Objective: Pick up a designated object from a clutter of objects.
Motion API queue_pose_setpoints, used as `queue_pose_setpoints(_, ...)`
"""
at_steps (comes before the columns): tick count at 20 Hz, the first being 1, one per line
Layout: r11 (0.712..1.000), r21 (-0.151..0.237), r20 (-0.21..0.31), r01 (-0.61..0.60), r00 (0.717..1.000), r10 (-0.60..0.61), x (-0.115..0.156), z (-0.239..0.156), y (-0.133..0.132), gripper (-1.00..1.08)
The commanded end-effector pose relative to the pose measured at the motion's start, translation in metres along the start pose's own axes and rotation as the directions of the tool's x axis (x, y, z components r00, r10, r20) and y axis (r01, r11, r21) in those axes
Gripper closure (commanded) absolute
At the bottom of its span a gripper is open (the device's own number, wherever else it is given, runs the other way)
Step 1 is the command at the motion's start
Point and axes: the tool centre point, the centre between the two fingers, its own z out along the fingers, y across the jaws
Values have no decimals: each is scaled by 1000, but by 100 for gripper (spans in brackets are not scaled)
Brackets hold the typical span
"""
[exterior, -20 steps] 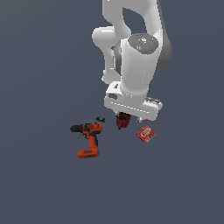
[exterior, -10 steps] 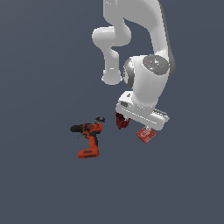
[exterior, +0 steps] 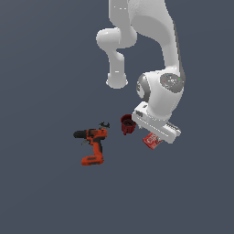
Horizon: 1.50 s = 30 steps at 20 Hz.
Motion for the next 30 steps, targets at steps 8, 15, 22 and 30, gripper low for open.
queue_pose_setpoints(8, 991, 4, 3, -133, 991, 133, -30, 38, -17, -92)
queue_pose_setpoints(15, 984, 5, 5, -179, 984, 179, -41, 51, -22, -92)
queue_pose_setpoints(22, 983, 5, 6, -183, 983, 182, -42, 54, -23, -92)
queue_pose_setpoints(30, 983, 5, 5, -185, 983, 184, -43, 85, -22, -92)
